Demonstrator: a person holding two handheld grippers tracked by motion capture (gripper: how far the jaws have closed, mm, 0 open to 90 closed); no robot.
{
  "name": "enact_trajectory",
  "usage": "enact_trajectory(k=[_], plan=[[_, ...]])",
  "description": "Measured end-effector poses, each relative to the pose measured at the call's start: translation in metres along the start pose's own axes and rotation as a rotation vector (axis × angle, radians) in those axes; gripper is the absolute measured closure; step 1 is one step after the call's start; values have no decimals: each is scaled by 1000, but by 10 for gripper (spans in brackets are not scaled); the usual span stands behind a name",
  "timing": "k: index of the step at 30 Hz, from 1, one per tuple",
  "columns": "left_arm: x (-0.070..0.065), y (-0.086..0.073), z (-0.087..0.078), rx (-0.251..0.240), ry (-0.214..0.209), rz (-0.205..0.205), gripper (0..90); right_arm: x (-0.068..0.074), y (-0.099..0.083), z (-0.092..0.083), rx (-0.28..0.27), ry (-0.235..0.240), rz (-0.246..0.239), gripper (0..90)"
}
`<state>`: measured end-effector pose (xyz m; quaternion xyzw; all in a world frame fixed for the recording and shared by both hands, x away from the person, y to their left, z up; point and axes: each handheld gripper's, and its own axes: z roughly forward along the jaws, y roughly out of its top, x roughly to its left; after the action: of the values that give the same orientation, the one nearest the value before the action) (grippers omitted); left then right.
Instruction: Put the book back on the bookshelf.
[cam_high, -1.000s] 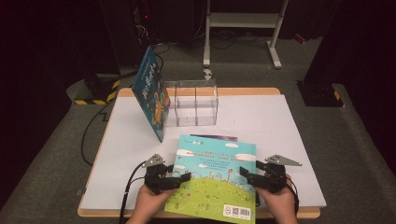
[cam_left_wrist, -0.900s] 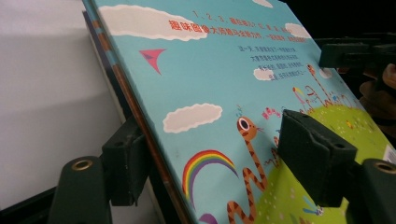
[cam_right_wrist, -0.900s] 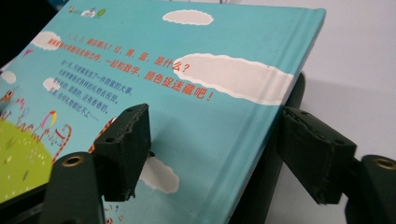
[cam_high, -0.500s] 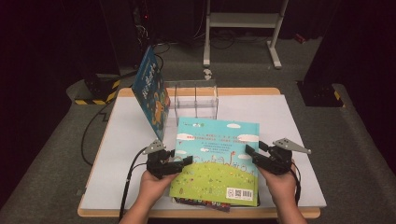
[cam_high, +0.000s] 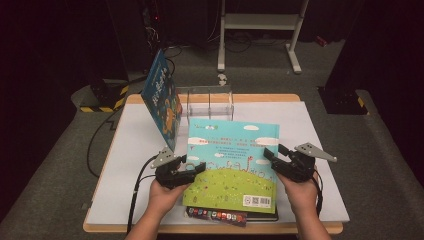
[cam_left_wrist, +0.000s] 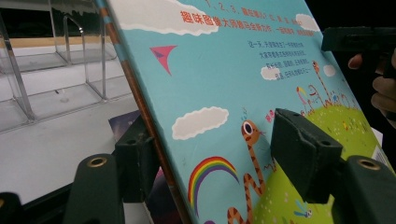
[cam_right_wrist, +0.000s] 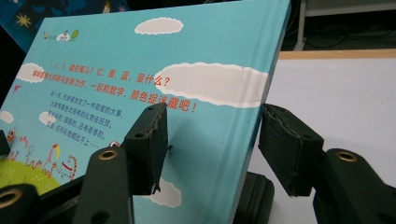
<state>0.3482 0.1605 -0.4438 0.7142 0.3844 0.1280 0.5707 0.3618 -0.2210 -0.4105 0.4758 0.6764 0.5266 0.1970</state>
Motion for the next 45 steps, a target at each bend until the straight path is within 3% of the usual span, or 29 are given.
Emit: enact_trajectory(k=[7,13,18,22,26,30,34,38,45], plan=[[-3,10,1,-39,19,9,384,8,17,-12,-93,-12,-30,436],[-8,24,2,-76,59,62,409,16,32,-22,-174,-19,-63,444],[-9,33,4,-105,84,82,430,21,39,-29,-226,-22,-81,451],[-9,39,5,-130,112,122,440,27,44,-33,-250,-31,-108,449],[-8,37,4,-142,105,157,439,31,46,-37,-266,-35,-125,451],[-7,25,-1,-188,83,183,433,34,38,-46,-295,16,-159,446],[-14,20,-4,-210,92,212,428,33,32,-52,-297,71,-160,370],[-17,18,-6,-220,87,203,424,30,31,-46,-257,109,-173,294],[-11,19,-6,-211,87,179,417,31,35,-38,-202,181,-223,349]])
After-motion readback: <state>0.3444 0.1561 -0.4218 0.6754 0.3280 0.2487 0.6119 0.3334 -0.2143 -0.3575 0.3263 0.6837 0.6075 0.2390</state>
